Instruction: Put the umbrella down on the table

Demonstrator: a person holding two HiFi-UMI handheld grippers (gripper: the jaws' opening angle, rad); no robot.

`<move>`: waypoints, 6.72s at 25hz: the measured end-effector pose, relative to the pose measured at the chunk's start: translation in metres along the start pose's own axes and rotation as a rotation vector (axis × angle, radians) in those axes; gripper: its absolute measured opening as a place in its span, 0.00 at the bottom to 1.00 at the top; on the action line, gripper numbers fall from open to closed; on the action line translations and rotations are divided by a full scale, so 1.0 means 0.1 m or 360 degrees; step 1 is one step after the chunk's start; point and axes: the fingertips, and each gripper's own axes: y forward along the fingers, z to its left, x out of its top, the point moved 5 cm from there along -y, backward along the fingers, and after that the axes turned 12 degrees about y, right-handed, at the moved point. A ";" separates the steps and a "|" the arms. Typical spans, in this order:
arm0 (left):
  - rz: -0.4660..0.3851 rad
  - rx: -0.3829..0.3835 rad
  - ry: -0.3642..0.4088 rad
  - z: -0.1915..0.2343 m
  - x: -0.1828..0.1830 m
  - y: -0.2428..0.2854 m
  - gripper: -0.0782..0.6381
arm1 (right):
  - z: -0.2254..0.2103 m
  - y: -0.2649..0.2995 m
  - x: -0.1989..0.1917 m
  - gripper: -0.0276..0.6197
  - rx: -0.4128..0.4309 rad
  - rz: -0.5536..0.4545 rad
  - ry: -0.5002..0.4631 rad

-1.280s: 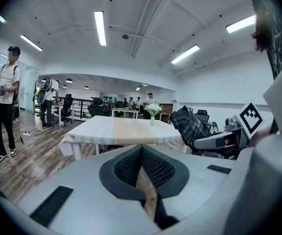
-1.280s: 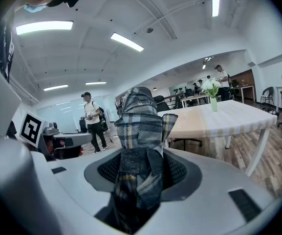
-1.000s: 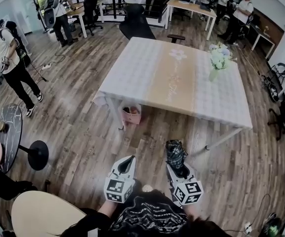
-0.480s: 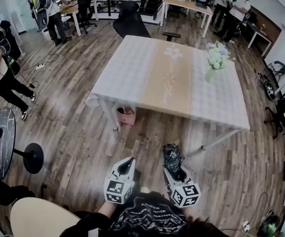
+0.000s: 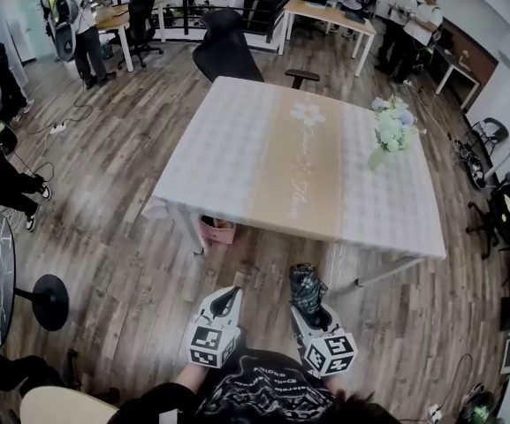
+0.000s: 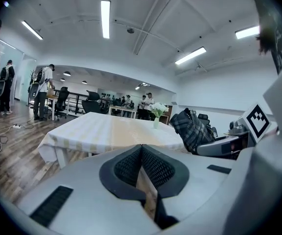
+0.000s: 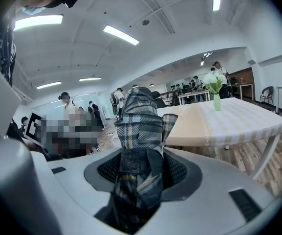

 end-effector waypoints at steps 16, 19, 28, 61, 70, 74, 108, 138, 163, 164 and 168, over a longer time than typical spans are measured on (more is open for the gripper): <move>0.0018 -0.0044 0.0121 1.49 0.35 1.00 0.13 | -0.07 1.70 0.71 0.38 -0.0050 -0.0066 0.0094; 0.0019 -0.0046 0.0119 1.68 0.32 1.09 0.13 | -0.03 1.89 0.75 0.38 -0.0055 -0.0085 0.0096; 0.0058 -0.0038 0.0062 1.98 0.32 1.40 0.13 | -0.08 2.23 0.92 0.38 -0.0071 -0.0037 0.0104; 0.0144 0.0304 -0.0085 2.33 0.88 3.70 0.13 | -1.49 4.28 2.94 0.38 0.0308 0.0092 -0.0219; 0.0186 0.0292 -0.0091 2.42 0.93 4.04 0.13 | -1.88 4.73 3.46 0.38 0.0197 0.0095 -0.0331; 0.0183 0.0264 -0.0059 2.47 0.85 3.95 0.13 | -1.89 4.76 3.47 0.38 0.0105 0.0094 -0.0405; 0.0326 0.0154 -0.0053 2.95 0.43 4.12 0.13 | -1.70 6.58 2.91 0.39 0.0092 0.0756 -0.0880; 0.0301 0.0171 -0.0086 2.99 0.40 3.92 0.13 | -1.65 6.34 3.05 0.69 0.0061 0.0637 -0.0700; 0.0047 0.0031 0.0004 2.48 0.81 3.59 0.13 | -1.19 4.37 3.10 0.60 0.0116 -0.0010 -0.0468; 0.0043 0.0024 0.0007 2.46 0.80 3.58 0.13 | -1.20 4.32 3.05 0.59 0.0108 -0.0034 -0.0438; 0.0045 0.0004 0.0002 2.41 0.77 3.56 0.13 | -1.26 4.11 2.81 0.58 0.0063 -0.0083 -0.0348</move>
